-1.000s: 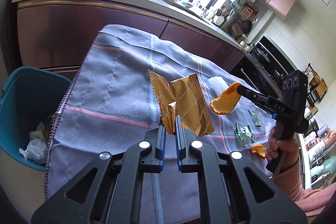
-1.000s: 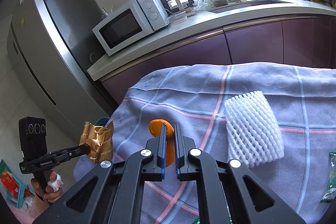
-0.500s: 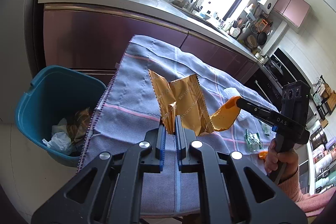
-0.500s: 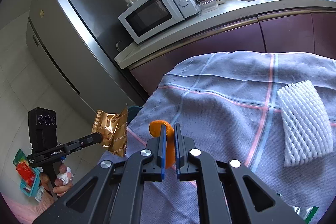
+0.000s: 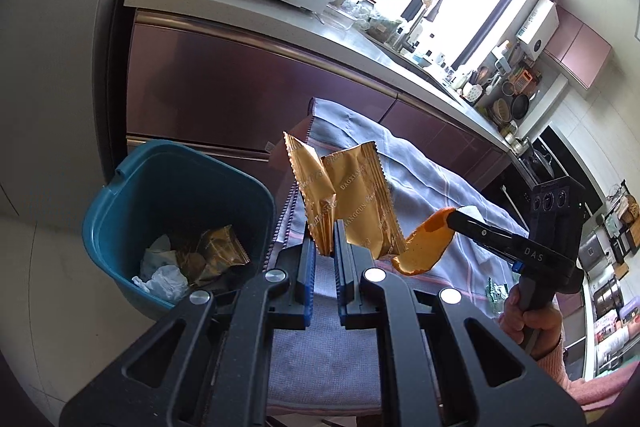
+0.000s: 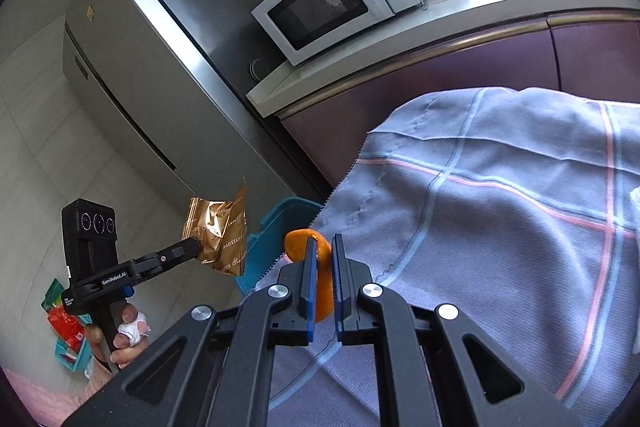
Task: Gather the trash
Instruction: 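Carry the gold wrapper and orange peel with both tools over the teal bin, then open both tools to drop the wrapper and peel into the bin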
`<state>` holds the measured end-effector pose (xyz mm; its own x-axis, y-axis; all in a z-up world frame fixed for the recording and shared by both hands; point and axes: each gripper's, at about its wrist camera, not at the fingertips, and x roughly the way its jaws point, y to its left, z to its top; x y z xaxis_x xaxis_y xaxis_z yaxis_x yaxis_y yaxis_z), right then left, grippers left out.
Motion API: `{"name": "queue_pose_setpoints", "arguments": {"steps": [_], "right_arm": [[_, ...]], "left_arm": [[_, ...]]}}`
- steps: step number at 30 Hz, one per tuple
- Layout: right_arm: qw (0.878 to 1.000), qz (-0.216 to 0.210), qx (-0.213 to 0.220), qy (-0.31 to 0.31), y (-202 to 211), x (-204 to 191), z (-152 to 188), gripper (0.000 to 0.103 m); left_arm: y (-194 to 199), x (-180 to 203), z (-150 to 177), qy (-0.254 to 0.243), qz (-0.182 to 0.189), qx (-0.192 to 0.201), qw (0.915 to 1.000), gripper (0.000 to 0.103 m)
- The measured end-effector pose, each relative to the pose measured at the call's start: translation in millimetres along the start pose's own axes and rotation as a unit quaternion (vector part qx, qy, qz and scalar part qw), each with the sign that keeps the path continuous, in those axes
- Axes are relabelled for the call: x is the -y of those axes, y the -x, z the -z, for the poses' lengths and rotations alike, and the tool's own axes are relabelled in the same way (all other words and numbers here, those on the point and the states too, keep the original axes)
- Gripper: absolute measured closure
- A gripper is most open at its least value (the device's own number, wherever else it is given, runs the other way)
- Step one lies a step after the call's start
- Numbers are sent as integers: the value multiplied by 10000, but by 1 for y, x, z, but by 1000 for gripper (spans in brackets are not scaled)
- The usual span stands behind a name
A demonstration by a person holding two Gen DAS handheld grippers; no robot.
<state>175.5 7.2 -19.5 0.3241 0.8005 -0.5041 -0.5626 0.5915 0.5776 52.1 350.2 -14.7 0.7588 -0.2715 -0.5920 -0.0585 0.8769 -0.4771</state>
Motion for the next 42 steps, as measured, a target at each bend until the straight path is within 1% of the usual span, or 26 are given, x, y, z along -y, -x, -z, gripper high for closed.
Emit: {"name": "queue_pose_setpoints", "arguments": {"steps": [3, 7, 11, 15, 17, 19, 23, 26, 36, 42], "right_arm": [[9998, -184, -44, 88, -8, -6, 1, 97], [9993, -302, -70, 199, -21, -15, 6, 97], [9986, -386, -240, 258, -34, -27, 8, 97], [9984, -381, -285, 300, -47, -38, 2, 97], [9985, -345, -276, 335, -53, -44, -2, 97], [9985, -313, -280, 365, -61, -49, -6, 97], [9981, -229, -335, 456, -80, -57, -15, 97], [9980, -142, -398, 480, -93, -61, -18, 97], [9962, 113, -702, 498, -141, -64, -24, 97], [9944, 277, -870, 528, -161, -62, -23, 97]], "left_arm": [[9, -4, 0, 17, -144, 128, 9998, 94], [21, -6, 9, -81, -339, 322, 9989, 94], [27, -17, 17, 96, -409, 263, 9988, 94], [29, -32, 18, 192, -492, 279, 9982, 94], [28, -39, 16, 197, -448, 279, 9984, 94], [26, -45, 13, 163, -544, 262, 9980, 94], [22, -55, 10, 151, -603, 222, 9978, 94], [18, -67, 8, 254, -581, 206, 9978, 94], [-7, -89, 5, 276, -898, -24, 9956, 94], [-28, -98, 7, 322, -1092, -185, 9933, 91]]}}
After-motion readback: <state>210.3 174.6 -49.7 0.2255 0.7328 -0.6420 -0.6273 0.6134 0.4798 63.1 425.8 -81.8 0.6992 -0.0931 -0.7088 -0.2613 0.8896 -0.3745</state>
